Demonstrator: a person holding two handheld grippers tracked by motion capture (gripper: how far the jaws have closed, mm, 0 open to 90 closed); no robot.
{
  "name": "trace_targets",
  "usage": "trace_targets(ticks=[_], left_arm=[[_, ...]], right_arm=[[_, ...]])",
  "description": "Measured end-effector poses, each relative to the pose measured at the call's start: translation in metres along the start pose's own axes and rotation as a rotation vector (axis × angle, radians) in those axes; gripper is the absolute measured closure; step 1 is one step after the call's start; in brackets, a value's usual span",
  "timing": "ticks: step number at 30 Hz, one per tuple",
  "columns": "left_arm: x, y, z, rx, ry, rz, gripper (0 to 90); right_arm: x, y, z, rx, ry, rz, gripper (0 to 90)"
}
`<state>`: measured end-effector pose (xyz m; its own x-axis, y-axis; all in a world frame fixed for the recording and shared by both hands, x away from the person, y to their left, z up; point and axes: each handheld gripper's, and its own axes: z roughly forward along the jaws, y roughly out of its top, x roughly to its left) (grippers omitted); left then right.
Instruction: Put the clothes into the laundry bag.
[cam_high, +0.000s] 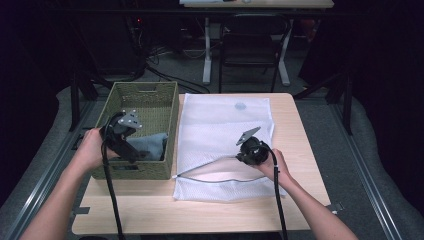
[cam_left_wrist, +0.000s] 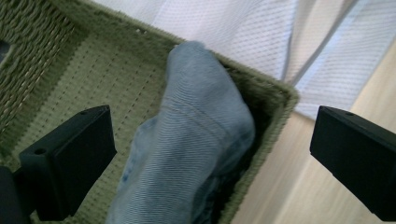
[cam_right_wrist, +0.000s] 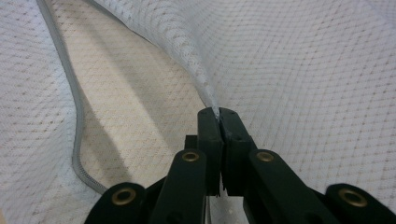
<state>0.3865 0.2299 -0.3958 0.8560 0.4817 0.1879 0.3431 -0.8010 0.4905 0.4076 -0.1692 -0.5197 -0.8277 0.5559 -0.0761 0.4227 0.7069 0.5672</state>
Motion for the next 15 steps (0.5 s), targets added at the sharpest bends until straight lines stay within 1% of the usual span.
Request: trace_targets(ticks=[1, 3, 5, 6, 7, 9, 10, 11, 12, 14, 15], left_arm=[[0.004, 0.000, 0.003, 0.008, -0.014, -0.003, 0.1], [0.008, 0.002, 0.006, 0.033, -0.010, 0.003, 0.0], [0.012, 0.003, 0.011, 0.058, -0.026, 0.015, 0.0], [0.013, 0.003, 0.013, 0.066, -0.023, 0.016, 0.0], [0.015, 0.003, 0.015, 0.072, -0.035, 0.024, 0.0], [0.017, 0.003, 0.018, 0.083, -0.037, 0.022, 0.0], [0.019, 0.003, 0.020, 0.086, -0.047, 0.027, 0.0], [0.021, 0.002, 0.022, 0.092, -0.053, 0.022, 0.0], [0.022, 0.002, 0.023, 0.098, -0.050, 0.018, 0.0], [0.027, -0.001, 0.027, 0.106, -0.078, 0.012, 0.0], [0.028, -0.002, 0.028, 0.116, -0.070, 0.011, 0.0]], right_arm=[[0.000, 0.000, 0.000, -0.002, -0.002, 0.001, 88.3], [0.001, 0.001, 0.000, 0.000, -0.001, 0.002, 88.3], [0.000, 0.000, 0.002, 0.003, 0.001, 0.000, 88.3], [0.000, 0.000, 0.002, 0.003, 0.001, 0.000, 88.3], [0.000, 0.000, 0.002, 0.005, 0.003, 0.005, 88.3], [0.000, 0.000, 0.001, 0.004, 0.002, -0.001, 88.3], [0.000, 0.000, 0.001, 0.004, 0.002, -0.001, 88.3], [0.001, 0.000, 0.001, 0.003, -0.001, -0.002, 88.2], [0.001, 0.000, 0.001, 0.003, -0.001, -0.002, 88.2], [0.001, 0.000, 0.002, 0.005, 0.000, 0.001, 88.3], [0.001, 0.000, 0.002, 0.007, -0.001, -0.003, 88.2]])
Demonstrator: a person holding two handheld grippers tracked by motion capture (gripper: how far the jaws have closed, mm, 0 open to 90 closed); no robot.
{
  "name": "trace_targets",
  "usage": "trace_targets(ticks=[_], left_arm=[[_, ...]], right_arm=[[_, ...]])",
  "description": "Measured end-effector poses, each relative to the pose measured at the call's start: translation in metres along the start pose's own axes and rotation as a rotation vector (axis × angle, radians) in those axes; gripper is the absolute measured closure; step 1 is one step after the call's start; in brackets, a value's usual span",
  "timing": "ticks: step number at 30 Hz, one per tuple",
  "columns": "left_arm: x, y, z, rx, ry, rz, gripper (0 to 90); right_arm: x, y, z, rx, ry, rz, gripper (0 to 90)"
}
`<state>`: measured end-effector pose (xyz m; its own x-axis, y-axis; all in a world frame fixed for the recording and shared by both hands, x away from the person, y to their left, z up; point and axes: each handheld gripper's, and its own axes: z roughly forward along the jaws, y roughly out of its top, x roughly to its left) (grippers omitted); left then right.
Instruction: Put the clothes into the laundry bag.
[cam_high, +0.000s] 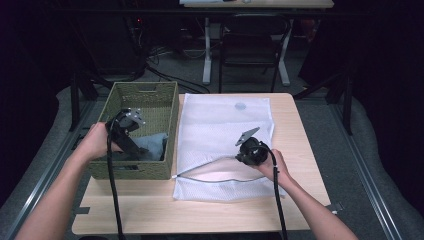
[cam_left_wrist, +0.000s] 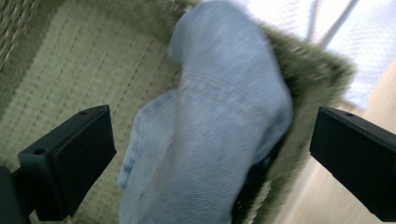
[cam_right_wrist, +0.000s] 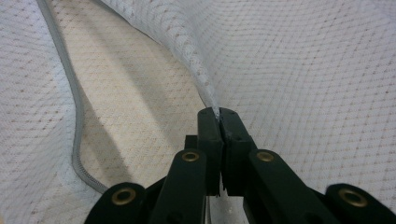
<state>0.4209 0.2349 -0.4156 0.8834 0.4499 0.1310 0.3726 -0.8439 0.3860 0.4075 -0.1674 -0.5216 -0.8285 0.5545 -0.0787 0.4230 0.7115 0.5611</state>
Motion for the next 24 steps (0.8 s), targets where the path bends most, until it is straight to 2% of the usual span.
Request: trace_targets(ticks=[2, 7, 15, 20, 24], left_arm=[[0.003, -0.002, 0.005, 0.020, -0.016, 0.000, 0.0], [0.008, -0.008, 0.019, 0.073, -0.020, -0.017, 1.3], [0.014, -0.014, 0.032, 0.094, -0.050, -0.035, 4.7], [0.013, -0.014, 0.045, 0.129, -0.071, -0.023, 17.5], [0.013, -0.015, 0.048, 0.129, -0.076, -0.026, 26.5]], right_arm=[[0.000, 0.000, 0.000, -0.001, 0.001, 0.000, 88.2], [0.000, 0.000, 0.000, 0.000, 0.001, -0.002, 88.2], [0.000, 0.000, 0.000, 0.002, 0.000, -0.001, 88.2], [0.000, 0.000, 0.000, 0.002, 0.000, 0.000, 88.1], [0.000, 0.000, 0.000, 0.001, -0.001, -0.001, 88.1]])
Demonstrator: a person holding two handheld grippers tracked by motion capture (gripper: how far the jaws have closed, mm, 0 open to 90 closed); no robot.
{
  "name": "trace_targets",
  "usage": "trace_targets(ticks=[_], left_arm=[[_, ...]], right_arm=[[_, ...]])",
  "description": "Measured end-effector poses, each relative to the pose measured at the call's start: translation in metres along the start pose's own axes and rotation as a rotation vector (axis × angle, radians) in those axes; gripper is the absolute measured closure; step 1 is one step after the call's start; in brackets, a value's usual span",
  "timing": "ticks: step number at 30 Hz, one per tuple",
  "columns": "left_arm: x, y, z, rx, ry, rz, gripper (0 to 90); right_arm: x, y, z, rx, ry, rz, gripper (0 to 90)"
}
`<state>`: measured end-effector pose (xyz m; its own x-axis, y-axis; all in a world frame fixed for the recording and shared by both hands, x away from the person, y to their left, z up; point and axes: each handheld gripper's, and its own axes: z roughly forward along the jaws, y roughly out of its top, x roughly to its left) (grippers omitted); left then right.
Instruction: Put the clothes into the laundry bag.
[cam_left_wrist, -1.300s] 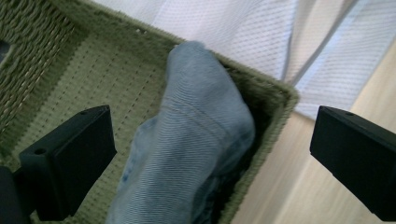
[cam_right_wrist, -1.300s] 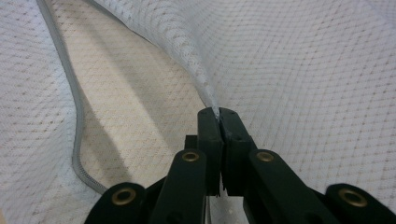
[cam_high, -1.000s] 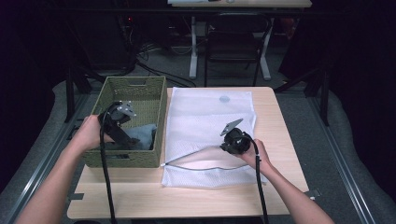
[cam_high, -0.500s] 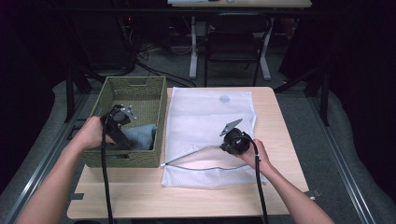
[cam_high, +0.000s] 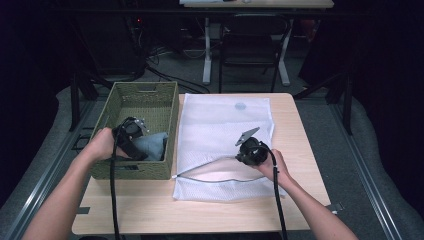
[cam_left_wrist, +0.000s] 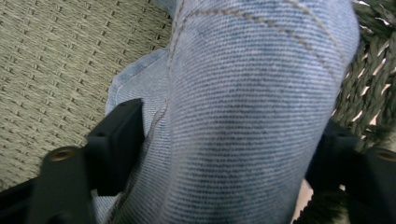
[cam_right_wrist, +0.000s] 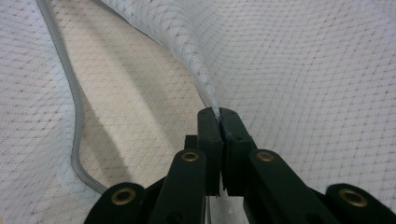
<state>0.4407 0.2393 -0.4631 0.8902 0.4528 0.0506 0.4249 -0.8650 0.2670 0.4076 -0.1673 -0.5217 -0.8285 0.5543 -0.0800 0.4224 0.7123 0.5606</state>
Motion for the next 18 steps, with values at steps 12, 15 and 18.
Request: trace_targets(ticks=[12, 15, 18], left_arm=[[-0.002, -0.001, 0.001, 0.010, 0.008, -0.006, 68.0], [-0.001, -0.002, -0.003, 0.007, 0.021, -0.011, 69.0], [0.000, -0.004, -0.008, -0.003, 0.031, -0.026, 69.5]], right_arm=[[0.000, 0.000, -0.001, -0.004, -0.002, 0.001, 88.2], [0.000, 0.000, -0.001, -0.007, -0.003, -0.003, 88.2], [0.000, 0.000, -0.002, -0.007, -0.004, -0.002, 88.2]])
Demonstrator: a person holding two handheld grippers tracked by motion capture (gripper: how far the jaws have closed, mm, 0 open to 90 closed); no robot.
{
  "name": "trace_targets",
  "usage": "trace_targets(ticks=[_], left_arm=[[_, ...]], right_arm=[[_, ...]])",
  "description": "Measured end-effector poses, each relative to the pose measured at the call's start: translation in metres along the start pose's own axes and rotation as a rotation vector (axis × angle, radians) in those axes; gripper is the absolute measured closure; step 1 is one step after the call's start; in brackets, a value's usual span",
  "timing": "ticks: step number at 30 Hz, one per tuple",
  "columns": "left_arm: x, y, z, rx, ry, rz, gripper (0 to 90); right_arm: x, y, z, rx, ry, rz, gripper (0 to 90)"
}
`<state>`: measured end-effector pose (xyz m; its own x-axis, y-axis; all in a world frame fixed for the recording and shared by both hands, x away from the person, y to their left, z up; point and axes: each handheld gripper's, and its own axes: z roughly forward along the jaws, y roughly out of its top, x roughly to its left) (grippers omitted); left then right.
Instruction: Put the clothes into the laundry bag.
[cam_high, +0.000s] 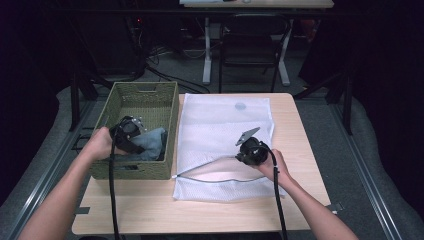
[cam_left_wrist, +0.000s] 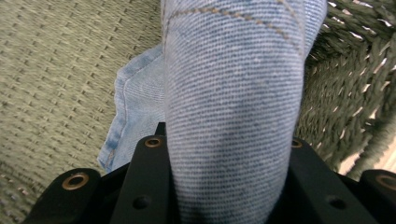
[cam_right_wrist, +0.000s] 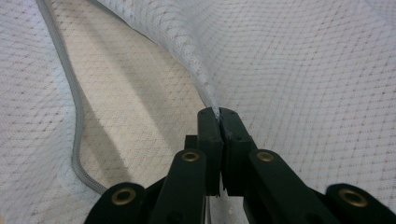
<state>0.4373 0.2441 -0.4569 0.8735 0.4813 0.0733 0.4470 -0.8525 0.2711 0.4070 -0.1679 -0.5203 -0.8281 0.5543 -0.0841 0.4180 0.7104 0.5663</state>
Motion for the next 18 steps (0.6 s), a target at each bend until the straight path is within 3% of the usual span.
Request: trace_targets(ticks=[8, 18], left_arm=[[0.002, -0.004, -0.019, -0.034, 0.039, -0.034, 70.0], [0.002, 0.000, -0.038, -0.038, 0.069, -0.032, 70.2]], right_arm=[[0.000, 0.000, 0.000, 0.001, -0.002, 0.001, 88.2], [0.000, 0.000, 0.000, -0.001, -0.002, 0.002, 88.2]])
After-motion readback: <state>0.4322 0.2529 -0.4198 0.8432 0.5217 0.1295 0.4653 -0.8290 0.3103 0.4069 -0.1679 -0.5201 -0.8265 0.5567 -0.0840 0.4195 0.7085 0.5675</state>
